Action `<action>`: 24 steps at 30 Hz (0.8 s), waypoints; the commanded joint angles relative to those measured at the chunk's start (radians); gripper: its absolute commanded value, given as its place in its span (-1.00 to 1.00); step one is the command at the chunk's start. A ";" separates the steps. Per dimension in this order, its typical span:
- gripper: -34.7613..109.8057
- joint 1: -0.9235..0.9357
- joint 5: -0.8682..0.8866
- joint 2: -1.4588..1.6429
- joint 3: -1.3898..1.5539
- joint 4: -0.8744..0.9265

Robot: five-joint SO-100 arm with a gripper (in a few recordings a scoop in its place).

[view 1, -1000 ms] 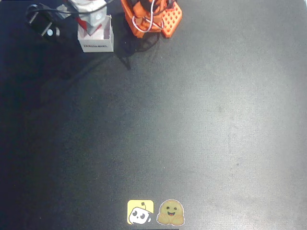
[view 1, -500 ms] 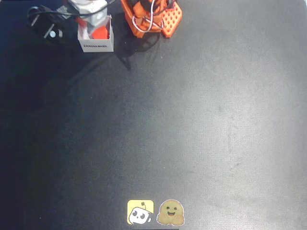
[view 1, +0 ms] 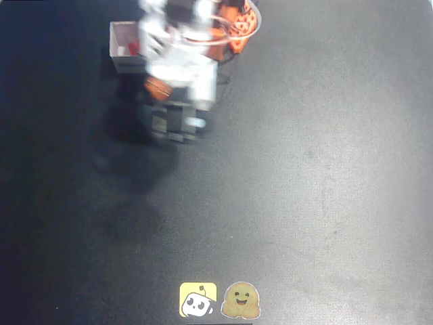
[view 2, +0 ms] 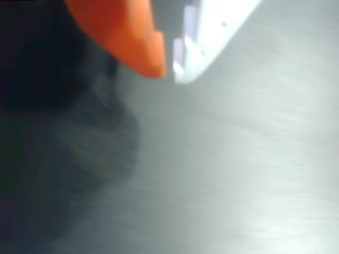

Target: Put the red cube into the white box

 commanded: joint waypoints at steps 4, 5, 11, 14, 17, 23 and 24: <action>-0.52 -0.087 0.015 0.202 0.101 -0.017; -0.52 -0.092 0.017 0.256 0.140 -0.015; -0.52 -0.104 0.017 0.468 0.310 -0.011; -0.52 -0.109 0.017 0.583 0.422 -0.017; -0.52 -0.117 0.015 0.721 0.535 0.003; -0.52 -0.123 0.014 0.822 0.663 0.023; -0.52 -0.123 0.014 0.822 0.676 0.023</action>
